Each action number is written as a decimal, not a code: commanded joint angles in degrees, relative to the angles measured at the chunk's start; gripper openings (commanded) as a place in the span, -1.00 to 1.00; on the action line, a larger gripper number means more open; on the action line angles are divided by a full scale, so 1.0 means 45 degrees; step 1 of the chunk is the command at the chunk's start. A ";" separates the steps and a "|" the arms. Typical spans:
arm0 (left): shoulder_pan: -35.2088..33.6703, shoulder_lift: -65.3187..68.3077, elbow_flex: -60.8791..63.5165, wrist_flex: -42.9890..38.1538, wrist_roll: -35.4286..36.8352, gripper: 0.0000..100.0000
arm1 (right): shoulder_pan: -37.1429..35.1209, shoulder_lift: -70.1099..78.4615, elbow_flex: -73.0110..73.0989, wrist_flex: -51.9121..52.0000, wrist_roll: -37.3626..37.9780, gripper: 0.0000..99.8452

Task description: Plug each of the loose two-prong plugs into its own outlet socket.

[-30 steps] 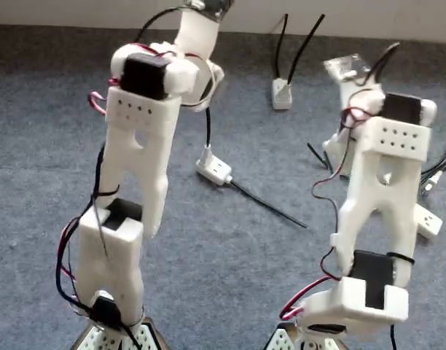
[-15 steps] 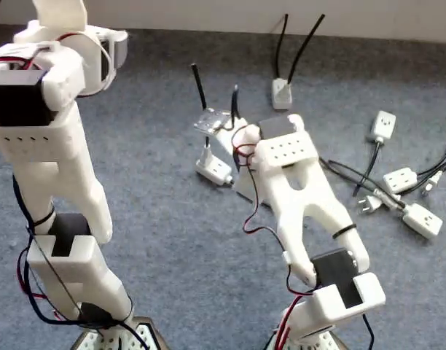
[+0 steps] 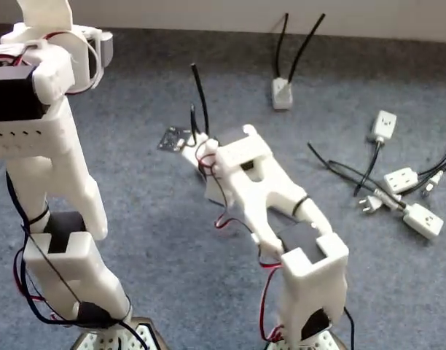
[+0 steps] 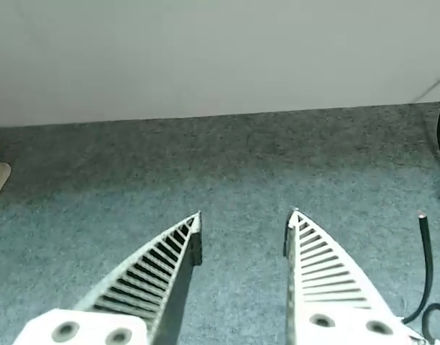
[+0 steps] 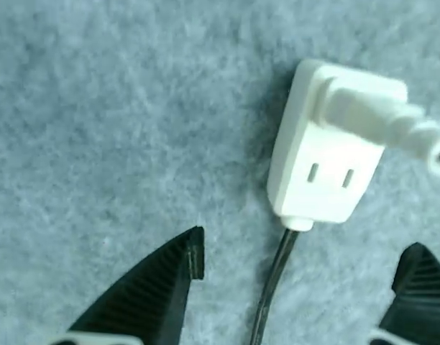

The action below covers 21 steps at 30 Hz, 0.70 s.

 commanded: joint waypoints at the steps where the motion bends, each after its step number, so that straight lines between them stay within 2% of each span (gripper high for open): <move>1: -0.0225 0.0264 -0.0068 0.0039 0.0117 -0.59 | -0.0107 0.0518 -0.1866 -0.0147 0.0176 -0.21; 10: -0.0440 0.0381 -0.0049 0.0078 0.0117 -0.59 | 0.0147 0.3839 -0.5812 -0.0322 -0.1328 -0.22; 13: -0.0440 0.0420 -0.0029 0.0098 0.0117 -0.59 | 0.0205 0.5011 -0.7179 0.0166 -0.1328 -0.40; 17: -0.0440 0.0459 -0.0029 0.0098 0.0117 -0.59 | 0.0166 0.5460 -0.9700 0.2706 -0.1348 -0.75; 21: -0.0420 0.0459 -0.0029 0.0098 0.0117 -0.59 | 0.0576 0.5265 -1.2904 0.6027 -0.1348 -0.80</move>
